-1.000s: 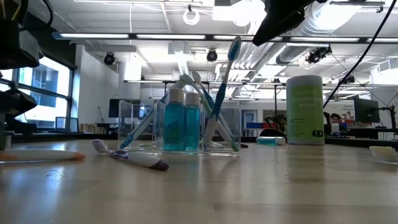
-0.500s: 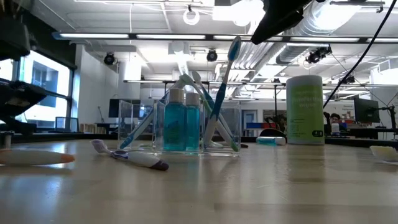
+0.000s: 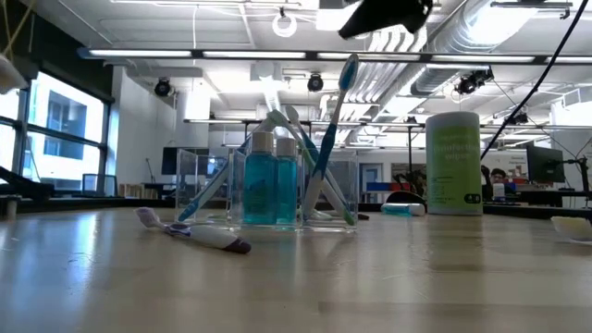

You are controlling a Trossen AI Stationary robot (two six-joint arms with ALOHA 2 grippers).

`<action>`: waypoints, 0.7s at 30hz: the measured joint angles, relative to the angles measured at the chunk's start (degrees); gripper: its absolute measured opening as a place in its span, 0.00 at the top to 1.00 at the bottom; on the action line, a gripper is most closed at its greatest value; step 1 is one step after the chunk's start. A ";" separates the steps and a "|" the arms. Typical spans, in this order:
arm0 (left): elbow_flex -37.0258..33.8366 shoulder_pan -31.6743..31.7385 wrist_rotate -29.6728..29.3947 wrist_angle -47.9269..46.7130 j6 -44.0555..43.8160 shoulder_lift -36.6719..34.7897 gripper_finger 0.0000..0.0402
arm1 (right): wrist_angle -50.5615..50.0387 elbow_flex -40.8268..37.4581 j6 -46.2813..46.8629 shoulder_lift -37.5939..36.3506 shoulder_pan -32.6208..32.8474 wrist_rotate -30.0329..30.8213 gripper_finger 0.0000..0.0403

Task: Pick & Place toothbrushing station
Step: Put the orange toothbrush into the right side of the transparent organizer

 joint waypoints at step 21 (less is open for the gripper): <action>7.53 5.32 2.92 10.55 34.28 8.22 0.97 | 44.71 -5.55 -8.88 11.22 -8.33 -23.33 0.42</action>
